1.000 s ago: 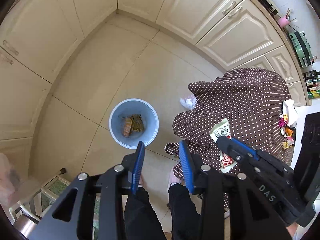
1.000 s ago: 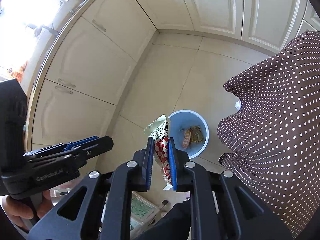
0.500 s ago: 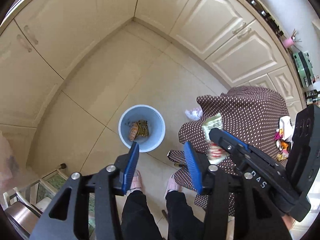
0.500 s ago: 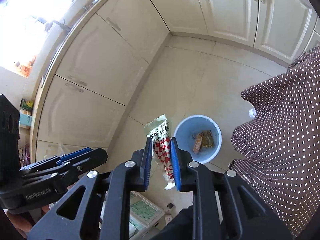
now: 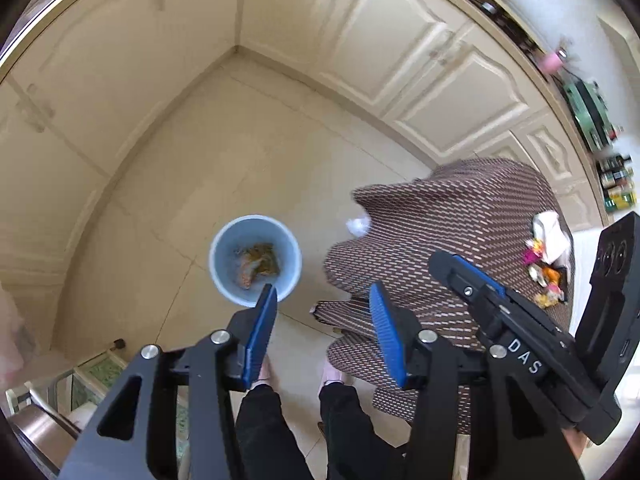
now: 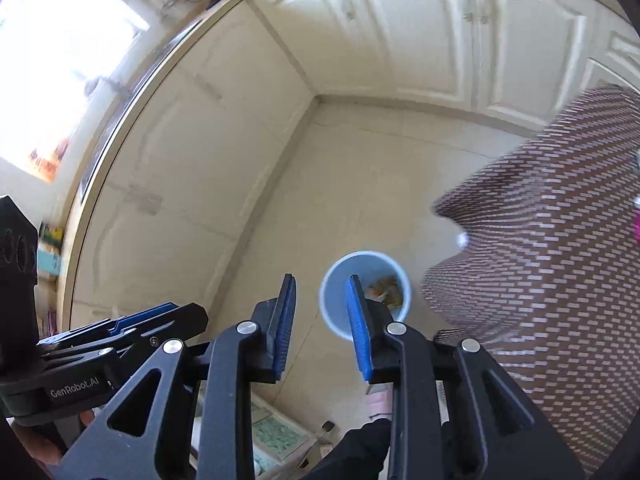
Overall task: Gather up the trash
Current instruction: 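Grasp the yellow-pink wrapper with the left tool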
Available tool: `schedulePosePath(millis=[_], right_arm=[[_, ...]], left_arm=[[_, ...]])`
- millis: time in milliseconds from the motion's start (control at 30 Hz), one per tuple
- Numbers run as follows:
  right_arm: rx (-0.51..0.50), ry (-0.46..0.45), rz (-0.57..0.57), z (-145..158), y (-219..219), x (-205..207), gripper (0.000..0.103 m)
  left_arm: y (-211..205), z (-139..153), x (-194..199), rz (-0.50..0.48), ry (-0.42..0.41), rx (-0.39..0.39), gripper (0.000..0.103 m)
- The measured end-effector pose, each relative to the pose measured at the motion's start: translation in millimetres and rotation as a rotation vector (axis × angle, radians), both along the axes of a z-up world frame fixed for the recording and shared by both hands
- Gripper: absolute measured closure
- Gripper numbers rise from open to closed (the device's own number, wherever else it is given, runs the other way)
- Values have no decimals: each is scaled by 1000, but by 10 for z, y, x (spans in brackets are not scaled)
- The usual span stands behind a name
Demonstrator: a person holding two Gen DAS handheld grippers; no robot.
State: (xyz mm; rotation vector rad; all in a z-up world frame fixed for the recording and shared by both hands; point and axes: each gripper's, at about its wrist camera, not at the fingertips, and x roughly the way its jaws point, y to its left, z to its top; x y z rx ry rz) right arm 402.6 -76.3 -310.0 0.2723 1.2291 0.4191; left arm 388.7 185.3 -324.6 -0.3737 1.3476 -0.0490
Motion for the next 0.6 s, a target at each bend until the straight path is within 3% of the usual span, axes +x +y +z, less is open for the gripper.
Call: schedulePosePath(millis=[200, 367, 600], right_arm=[[-50, -53, -169, 160, -1182, -94, 76], [-115, -87, -320, 258, -2163, -261, 73], [-154, -44, -489, 66, -3379, -517, 72]], left_arm=[[-1108, 109, 236, -160, -25, -16, 55], [-2377, 126, 351, -352, -43, -44, 55], [-3831, 2, 335, -570, -57, -67, 55]])
